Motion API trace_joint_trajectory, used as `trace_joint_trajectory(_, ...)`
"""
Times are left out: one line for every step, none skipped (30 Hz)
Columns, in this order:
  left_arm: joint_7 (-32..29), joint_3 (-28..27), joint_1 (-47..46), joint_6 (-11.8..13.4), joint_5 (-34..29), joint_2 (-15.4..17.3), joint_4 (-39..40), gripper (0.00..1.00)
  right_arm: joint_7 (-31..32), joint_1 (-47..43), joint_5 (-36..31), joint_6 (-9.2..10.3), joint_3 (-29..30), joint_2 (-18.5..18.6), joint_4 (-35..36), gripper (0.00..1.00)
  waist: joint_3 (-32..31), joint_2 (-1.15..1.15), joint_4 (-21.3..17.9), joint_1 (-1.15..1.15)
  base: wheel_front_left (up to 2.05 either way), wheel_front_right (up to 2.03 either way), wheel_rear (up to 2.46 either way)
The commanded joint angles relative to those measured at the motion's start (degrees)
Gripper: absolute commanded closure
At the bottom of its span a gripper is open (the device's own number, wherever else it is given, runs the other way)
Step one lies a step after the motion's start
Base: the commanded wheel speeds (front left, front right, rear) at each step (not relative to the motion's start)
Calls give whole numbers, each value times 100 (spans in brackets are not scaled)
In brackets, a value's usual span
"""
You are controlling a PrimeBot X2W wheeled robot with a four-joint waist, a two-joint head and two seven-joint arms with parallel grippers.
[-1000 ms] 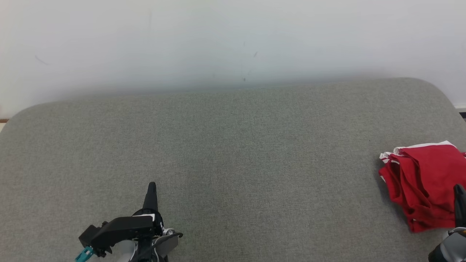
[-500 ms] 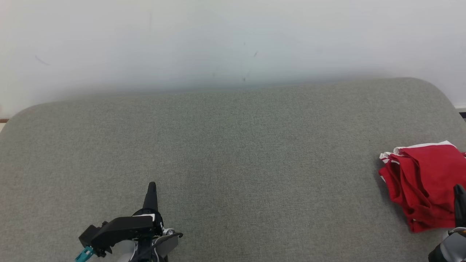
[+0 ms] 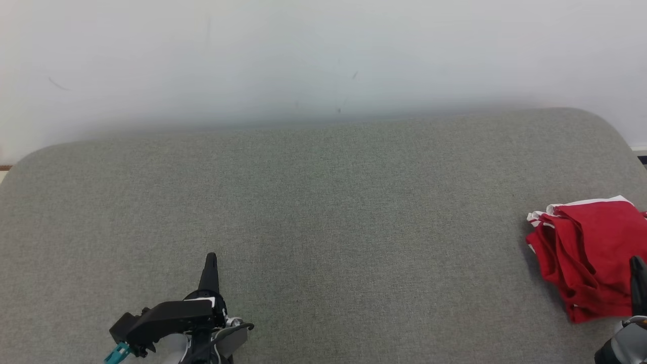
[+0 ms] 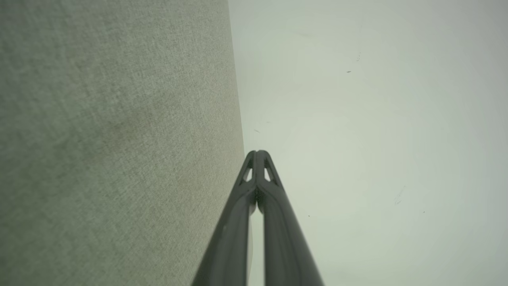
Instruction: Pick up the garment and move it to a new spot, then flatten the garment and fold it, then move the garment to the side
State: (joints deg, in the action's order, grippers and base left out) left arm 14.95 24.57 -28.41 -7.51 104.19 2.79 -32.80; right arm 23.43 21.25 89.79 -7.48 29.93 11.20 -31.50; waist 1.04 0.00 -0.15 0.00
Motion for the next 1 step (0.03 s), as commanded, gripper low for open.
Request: trace_joint_trajectory(16, 1, -25, -26, 18, 3, -16, 100, 9, 18, -3, -2, 10, -11, -4, 100, 0, 0, 0, 0, 0, 0, 0)
